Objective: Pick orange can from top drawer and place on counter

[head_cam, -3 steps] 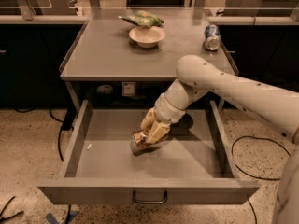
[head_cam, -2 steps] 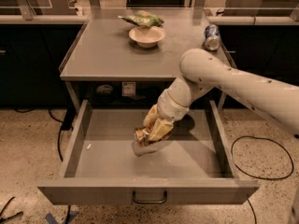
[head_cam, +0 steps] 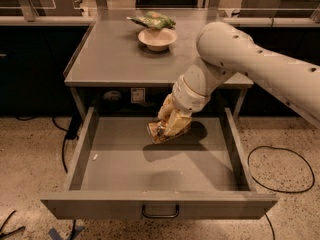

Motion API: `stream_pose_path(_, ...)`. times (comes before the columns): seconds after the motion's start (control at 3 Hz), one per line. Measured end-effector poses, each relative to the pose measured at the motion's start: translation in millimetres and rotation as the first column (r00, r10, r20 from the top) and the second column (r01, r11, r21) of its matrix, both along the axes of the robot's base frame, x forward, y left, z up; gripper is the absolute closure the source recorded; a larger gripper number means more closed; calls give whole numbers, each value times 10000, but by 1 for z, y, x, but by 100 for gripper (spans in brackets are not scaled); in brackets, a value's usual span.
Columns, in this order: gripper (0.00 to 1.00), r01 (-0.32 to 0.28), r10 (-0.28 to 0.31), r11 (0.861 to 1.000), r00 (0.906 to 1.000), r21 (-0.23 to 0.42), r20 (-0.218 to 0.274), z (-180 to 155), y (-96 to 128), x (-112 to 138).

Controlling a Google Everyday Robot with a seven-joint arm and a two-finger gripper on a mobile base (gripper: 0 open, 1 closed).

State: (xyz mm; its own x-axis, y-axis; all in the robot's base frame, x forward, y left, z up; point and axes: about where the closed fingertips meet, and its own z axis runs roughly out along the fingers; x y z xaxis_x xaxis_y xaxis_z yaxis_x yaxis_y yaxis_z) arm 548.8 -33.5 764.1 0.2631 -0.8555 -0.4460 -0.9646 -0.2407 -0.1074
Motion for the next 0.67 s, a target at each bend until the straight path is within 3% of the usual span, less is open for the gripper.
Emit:
stream_pose_path(0.33,100,-56,66,9996,9992,-263,384,26,0,7)
stream_pose_path(0.67,100,-54,65,9996,9992,-271,388,26,0,7)
